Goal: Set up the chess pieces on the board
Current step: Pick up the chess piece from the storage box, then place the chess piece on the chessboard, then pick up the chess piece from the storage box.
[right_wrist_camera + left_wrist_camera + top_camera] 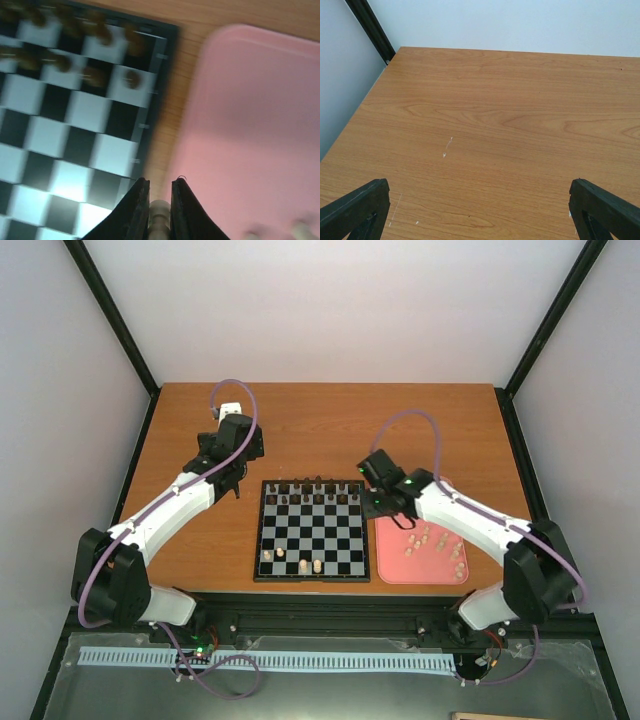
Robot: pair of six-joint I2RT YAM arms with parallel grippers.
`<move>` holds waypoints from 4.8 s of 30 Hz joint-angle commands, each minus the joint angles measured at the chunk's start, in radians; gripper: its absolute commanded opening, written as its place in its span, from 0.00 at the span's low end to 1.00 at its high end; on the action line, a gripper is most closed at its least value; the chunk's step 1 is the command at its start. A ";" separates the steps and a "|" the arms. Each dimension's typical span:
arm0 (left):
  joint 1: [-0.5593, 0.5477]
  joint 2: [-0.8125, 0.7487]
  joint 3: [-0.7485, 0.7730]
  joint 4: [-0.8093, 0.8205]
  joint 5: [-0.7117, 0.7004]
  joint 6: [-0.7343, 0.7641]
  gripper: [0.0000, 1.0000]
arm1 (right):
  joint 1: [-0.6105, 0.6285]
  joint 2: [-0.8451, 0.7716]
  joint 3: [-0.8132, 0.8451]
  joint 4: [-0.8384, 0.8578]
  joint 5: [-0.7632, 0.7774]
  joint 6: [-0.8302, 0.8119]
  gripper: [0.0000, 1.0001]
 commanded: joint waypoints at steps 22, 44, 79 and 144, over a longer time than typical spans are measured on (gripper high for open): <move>-0.007 -0.041 0.029 0.010 0.003 0.000 1.00 | 0.470 0.512 0.513 -0.119 -0.142 -0.010 0.13; -0.006 -0.045 0.026 0.010 0.008 -0.002 1.00 | 0.527 0.616 0.559 -0.107 -0.077 0.027 0.13; -0.007 -0.036 0.031 0.012 0.008 -0.002 1.00 | 0.538 0.623 0.555 -0.078 -0.083 0.037 0.22; -0.007 0.029 0.054 0.009 0.009 -0.002 1.00 | -0.063 -0.086 -0.256 -0.019 0.087 0.128 0.41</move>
